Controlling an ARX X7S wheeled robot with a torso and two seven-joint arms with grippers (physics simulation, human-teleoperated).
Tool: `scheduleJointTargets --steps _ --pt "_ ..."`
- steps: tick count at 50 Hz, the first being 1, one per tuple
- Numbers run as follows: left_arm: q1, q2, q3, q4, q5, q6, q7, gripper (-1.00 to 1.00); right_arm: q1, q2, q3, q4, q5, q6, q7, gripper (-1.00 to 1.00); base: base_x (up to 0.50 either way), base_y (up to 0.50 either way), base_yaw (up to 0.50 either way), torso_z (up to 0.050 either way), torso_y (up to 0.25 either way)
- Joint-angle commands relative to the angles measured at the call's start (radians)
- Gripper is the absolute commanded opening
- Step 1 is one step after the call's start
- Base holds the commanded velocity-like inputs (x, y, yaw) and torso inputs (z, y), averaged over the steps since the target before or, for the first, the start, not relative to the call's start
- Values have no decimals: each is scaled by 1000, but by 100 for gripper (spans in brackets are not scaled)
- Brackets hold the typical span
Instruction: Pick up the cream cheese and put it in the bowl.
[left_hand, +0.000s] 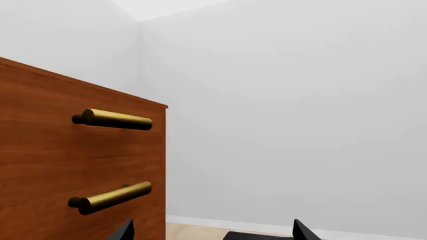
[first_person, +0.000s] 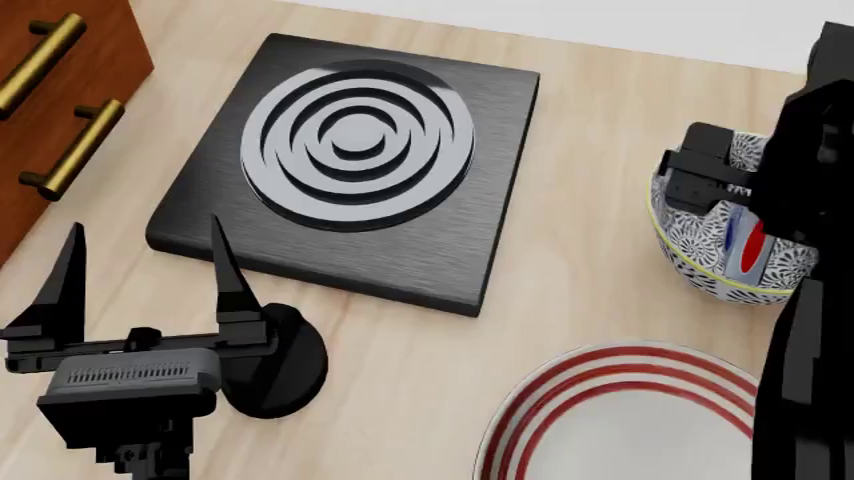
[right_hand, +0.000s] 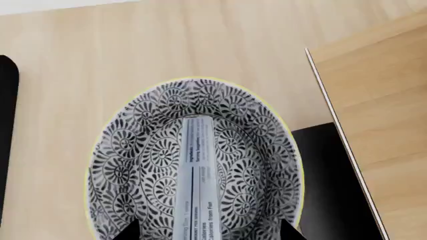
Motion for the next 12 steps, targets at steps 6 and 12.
scheduleJointTargets --steps 6,12 --pt "1 0 -1 1 10 -4 -13 100 -83 1 76 -587 -37 375 40 100 0 0 0 0 0" --pt "4 -3 0 11 5 -6 -9 100 -98 6 94 -826 -17 541 65 100 0 0 0 0 0"
